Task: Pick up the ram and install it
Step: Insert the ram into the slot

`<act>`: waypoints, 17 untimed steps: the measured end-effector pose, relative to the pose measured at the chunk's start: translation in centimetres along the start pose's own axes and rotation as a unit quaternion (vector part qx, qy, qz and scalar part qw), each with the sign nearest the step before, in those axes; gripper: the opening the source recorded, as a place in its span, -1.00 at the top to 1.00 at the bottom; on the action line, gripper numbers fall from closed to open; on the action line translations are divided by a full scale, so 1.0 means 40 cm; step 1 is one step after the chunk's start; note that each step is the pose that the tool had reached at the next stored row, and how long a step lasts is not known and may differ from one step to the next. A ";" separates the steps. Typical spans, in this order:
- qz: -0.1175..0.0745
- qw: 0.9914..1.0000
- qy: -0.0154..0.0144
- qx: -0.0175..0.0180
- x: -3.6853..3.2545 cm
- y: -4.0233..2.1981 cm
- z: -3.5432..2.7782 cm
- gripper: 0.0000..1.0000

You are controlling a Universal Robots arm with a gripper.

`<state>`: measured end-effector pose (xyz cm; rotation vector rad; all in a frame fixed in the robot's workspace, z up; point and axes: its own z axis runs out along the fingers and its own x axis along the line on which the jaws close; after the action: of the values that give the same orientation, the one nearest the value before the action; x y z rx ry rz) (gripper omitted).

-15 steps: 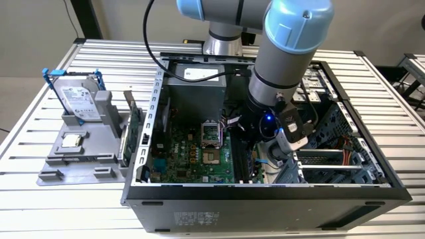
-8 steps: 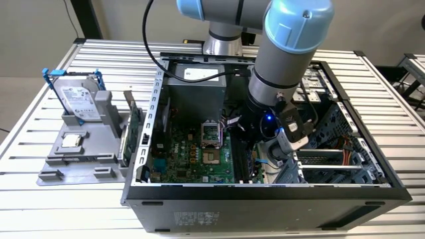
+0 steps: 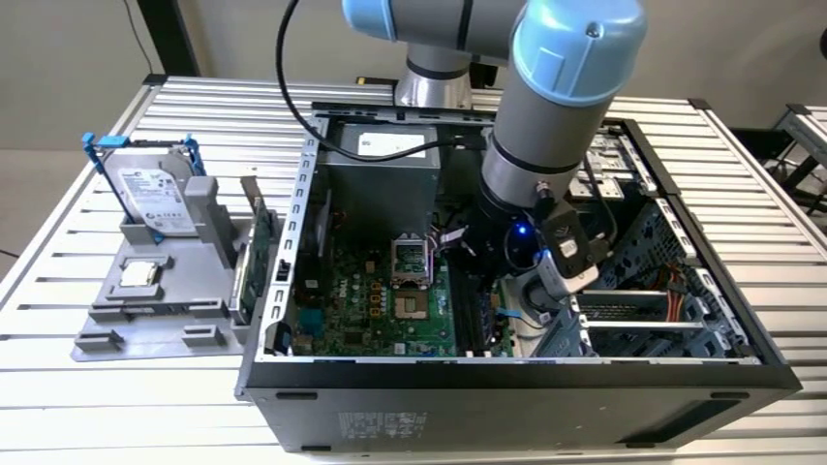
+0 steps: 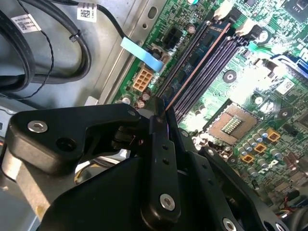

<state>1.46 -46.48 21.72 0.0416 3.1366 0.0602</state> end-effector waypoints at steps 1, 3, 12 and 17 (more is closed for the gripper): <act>0.000 1.000 0.000 0.000 0.000 0.000 0.001 1.00; 0.000 1.000 0.000 0.000 0.000 0.000 0.004 1.00; 0.000 1.000 0.001 0.000 0.000 -0.001 0.019 1.00; 0.000 1.000 0.001 0.000 0.000 -0.001 0.019 1.00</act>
<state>1.46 -46.48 20.95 0.0410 3.1391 0.0602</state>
